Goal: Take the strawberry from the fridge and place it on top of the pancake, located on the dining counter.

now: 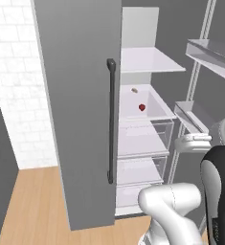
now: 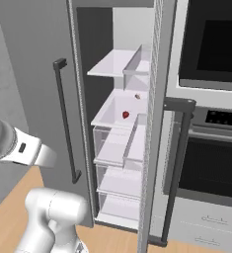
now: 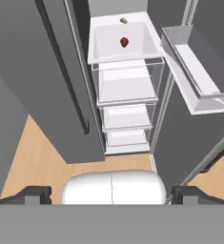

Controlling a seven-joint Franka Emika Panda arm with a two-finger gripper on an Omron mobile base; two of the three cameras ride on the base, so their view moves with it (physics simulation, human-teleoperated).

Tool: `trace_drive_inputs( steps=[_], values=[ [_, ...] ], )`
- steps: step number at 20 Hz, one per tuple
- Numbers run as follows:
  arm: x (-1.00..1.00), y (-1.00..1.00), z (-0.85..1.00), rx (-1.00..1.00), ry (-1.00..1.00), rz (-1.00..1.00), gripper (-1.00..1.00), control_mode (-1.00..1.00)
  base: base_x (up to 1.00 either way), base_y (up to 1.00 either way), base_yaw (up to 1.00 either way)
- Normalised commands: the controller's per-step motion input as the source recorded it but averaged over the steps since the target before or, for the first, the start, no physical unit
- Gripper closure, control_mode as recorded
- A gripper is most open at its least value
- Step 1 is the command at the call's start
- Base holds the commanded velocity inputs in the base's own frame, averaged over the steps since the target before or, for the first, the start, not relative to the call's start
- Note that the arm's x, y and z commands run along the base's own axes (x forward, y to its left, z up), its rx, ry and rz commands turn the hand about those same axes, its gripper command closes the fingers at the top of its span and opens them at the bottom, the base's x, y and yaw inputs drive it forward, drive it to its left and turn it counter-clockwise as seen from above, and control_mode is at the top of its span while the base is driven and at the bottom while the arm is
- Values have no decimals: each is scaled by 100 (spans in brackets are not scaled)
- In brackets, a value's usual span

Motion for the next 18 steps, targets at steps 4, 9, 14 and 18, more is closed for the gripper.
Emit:
trace_drive_inputs(
  steps=[4,9,14,18],
  values=[
    [0,0,0,0,0,0,-100,100,71,0,-14],
    [0,0,0,0,0,0,-100,100,67,-6,-12],
    [0,0,0,0,0,0,-100,100,78,-2,-11],
    [0,0,0,0,0,0,-100,100,78,-6,-4]
  ],
)
